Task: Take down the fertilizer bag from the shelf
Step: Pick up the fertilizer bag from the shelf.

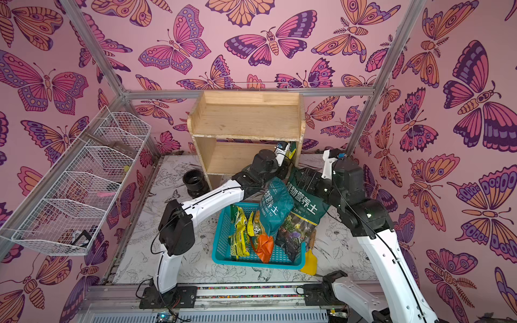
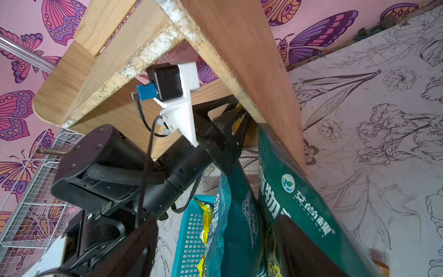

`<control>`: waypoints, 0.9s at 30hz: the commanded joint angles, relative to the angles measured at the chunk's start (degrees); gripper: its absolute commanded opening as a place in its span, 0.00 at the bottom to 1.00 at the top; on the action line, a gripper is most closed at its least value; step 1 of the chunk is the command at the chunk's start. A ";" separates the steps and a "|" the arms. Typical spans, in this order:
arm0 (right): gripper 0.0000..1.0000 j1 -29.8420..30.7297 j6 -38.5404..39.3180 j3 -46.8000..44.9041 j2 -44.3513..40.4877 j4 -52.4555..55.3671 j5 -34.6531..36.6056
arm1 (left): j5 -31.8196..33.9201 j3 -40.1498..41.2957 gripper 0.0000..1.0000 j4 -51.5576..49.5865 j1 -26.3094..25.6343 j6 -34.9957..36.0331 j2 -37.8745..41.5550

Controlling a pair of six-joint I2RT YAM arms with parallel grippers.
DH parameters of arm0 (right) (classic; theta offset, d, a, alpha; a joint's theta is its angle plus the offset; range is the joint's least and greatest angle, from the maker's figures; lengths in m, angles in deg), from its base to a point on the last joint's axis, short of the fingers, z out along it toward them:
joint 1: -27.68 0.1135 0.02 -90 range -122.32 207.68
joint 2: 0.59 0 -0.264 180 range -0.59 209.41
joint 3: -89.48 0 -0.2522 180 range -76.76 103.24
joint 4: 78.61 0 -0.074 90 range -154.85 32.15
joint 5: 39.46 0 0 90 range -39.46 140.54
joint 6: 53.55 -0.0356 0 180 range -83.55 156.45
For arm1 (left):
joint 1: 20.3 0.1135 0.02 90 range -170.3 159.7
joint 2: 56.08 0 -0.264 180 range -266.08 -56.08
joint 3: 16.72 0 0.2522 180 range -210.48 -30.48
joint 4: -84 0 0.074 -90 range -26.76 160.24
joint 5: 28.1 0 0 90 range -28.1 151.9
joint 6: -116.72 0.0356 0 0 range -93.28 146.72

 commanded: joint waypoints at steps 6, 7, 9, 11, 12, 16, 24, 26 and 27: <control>0.80 -0.27 1.26 1.07 -0.88 -1.10 -0.09 | -0.79 -1.75 0.11 1.10 -0.27 -1.83 -3.94; 0.80 -0.33 1.26 0.77 -1.02 -1.08 0.09 | -0.90 -1.68 0.05 1.06 -0.29 -2.03 -3.94; 0.80 -0.29 1.29 0.45 -1.35 -1.17 0.38 | -1.09 -1.35 0.00 1.01 -0.29 -2.38 -3.82; 0.80 -0.33 1.27 0.19 -1.47 -1.31 0.51 | -1.22 -0.76 0.00 1.01 -0.29 -2.61 -3.26; 0.80 -0.31 1.26 0.18 -1.47 -1.43 0.44 | -1.33 -0.28 0.00 1.10 -0.29 -2.78 -2.84; 0.80 -0.29 1.22 -0.28 -1.04 -1.57 0.03 | -1.88 3.00 0.00 1.25 -0.27 -3.64 0.82; 0.77 -0.23 -0.02 -1.78 0.01 -4.26 -3.16 | 0.31 23.58 0.00 8.77 -0.26 -2.83 17.45; 0.74 -0.17 -1.28 -2.78 0.83 -6.18 -4.79 | 1.08 26.39 0.00 9.68 -0.29 -2.13 20.24; 0.73 0.12 -1.97 -3.23 1.35 -7.31 -5.69 | 1.25 27.43 0.00 9.79 -0.29 -1.73 21.24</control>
